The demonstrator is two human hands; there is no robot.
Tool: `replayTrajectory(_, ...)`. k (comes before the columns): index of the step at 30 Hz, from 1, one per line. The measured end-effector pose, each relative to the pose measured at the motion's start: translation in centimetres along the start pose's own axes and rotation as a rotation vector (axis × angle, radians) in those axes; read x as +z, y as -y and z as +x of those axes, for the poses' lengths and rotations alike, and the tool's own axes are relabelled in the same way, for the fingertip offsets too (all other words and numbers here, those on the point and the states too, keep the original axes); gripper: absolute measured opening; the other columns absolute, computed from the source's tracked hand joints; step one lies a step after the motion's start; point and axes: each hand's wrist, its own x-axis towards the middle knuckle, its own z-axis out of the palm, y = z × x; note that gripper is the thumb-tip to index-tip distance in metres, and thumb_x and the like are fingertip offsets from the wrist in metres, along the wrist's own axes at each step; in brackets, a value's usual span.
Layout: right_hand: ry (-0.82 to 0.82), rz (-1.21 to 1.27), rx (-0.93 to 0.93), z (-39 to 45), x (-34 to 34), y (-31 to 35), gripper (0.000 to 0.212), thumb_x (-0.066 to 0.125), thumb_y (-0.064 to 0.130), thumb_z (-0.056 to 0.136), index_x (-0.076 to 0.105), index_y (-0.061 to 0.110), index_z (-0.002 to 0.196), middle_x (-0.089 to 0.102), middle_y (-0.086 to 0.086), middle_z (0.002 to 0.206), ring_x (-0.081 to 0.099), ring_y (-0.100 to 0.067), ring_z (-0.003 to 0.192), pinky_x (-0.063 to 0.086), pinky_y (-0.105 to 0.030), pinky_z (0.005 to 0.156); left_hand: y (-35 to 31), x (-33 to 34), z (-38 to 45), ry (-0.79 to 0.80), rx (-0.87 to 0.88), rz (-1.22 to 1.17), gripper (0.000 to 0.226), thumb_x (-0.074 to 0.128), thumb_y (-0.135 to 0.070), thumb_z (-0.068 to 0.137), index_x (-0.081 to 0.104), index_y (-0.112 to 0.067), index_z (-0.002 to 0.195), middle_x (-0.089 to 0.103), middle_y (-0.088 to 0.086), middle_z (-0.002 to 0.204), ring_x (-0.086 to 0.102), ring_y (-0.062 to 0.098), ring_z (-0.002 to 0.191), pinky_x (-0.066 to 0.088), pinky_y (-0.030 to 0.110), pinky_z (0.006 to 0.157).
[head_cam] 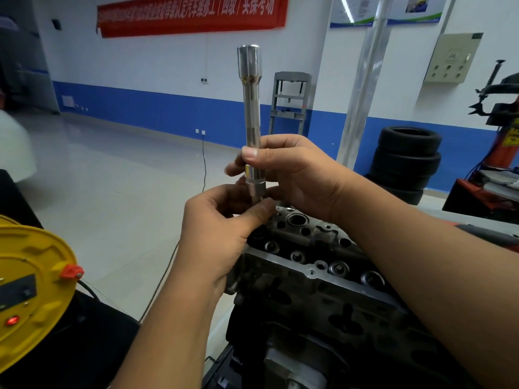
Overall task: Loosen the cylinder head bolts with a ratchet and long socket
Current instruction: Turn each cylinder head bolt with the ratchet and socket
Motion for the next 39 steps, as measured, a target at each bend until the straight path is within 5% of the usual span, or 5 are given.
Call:
replayTrajectory(5, -0.027, 0.011, 0.013, 0.01, -0.17, -0.05, 0.016, 0.071, 0.031, 0.085, 0.068, 0.016, 0.087, 0.077, -0.009, 0.105, 0.066, -0.029, 0.090, 0.051, -0.039, 0.071, 0.03, -0.30, 0.18, 0.134, -0.068, -0.005, 0.034, 0.062, -0.005, 0.102, 0.083, -0.031, 0.096, 0.082, -0.005, 0.100, 0.077, 0.013, 0.100, 0.054, 0.042, 0.101)
replayTrajectory(15, -0.031, -0.003, -0.002, 0.13, 0.01, -0.09, 0.021, 0.069, 0.038, 0.089, 0.074, 0.019, 0.085, 0.077, -0.010, 0.106, 0.068, -0.028, 0.090, 0.052, -0.049, 0.084, 0.18, -0.26, 0.03, 0.013, -0.093, -0.086, 0.023, 0.080, -0.001, 0.085, 0.077, -0.021, 0.096, 0.082, 0.000, 0.090, 0.079, 0.015, 0.087, 0.058, 0.030, 0.085)
replayTrajectory(21, -0.044, 0.012, -0.028, 0.10, -0.05, -0.14, 0.019, 0.072, 0.033, 0.091, 0.072, 0.014, 0.087, 0.076, -0.010, 0.100, 0.069, -0.026, 0.086, 0.058, -0.042, 0.079, -0.16, -0.09, -0.12, 0.002, -0.025, -0.003, 0.038, 0.085, -0.035, 0.057, 0.077, -0.024, 0.092, 0.081, -0.008, 0.086, 0.077, 0.008, 0.079, 0.057, 0.025, 0.074)
replayTrajectory(30, -0.145, 0.140, -0.133, 0.47, 0.05, -0.01, 0.019, 0.082, 0.008, 0.076, 0.068, 0.012, 0.089, 0.064, -0.003, 0.077, 0.065, -0.018, 0.075, 0.058, -0.035, 0.062, -0.09, 0.00, 0.00, 0.097, -0.025, 0.044, 0.023, 0.064, -0.016, 0.103, 0.079, -0.030, 0.094, 0.082, -0.009, 0.091, 0.077, 0.004, 0.089, 0.051, 0.028, 0.082)
replayTrajectory(39, 0.004, 0.135, -0.058, 0.17, 0.17, 0.21, 0.011, 0.071, 0.023, 0.093, 0.070, 0.012, 0.096, 0.074, -0.006, 0.090, 0.069, -0.022, 0.081, 0.059, -0.035, 0.074, 0.05, 0.12, -0.22, -0.055, -0.010, -0.021, 0.024, 0.085, -0.041, 0.058, 0.081, -0.034, 0.080, 0.080, -0.004, 0.081, 0.078, 0.013, 0.076, 0.056, 0.034, 0.078)
